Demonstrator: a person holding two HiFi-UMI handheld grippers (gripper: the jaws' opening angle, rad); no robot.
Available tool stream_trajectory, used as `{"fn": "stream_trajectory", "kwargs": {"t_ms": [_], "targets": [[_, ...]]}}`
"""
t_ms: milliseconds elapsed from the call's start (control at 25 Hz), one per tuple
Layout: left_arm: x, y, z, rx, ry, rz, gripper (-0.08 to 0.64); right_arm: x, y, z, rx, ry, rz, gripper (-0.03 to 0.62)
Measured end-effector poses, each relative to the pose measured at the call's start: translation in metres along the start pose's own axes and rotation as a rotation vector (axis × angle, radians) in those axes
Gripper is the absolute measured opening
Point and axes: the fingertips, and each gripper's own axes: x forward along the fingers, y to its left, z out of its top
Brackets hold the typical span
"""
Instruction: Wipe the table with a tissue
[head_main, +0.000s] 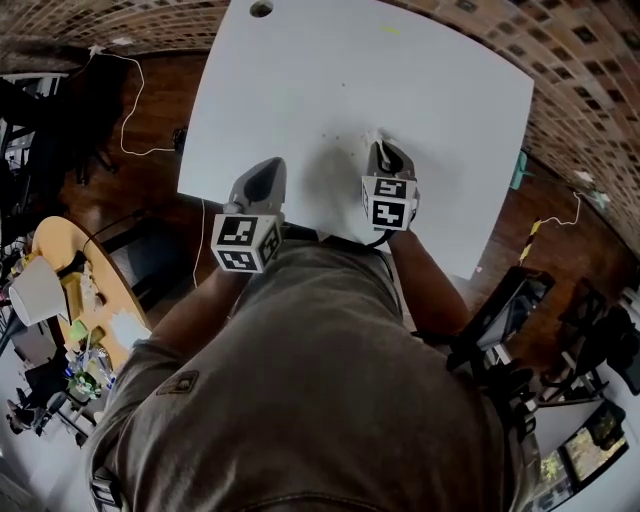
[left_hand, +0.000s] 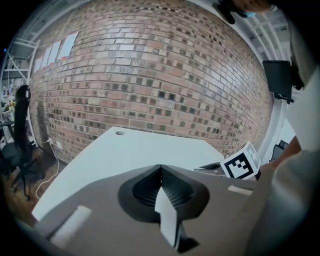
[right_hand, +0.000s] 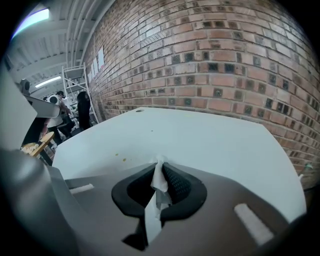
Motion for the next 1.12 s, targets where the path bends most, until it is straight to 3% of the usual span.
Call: {"fn": "stream_trajectory", "kwargs": {"t_ms": [440,800,1120], "targets": [[0.018,0.052,0.005,0.011,0.034,-0.085,0.002,0.014,0.018,0.002,0.004,0.048,-0.098,0.035],[0.016,0.073,0.006,0.002,0.036,-0.1,0.002,0.027,0.078,0.016,-0.038,0.048,-0.017,0.035],[0.01,0.09,0.009,0.006,0.042,-0.075,0.002,0.036,0.097,0.024,-0.039,0.039,0.02,0.035]]}}
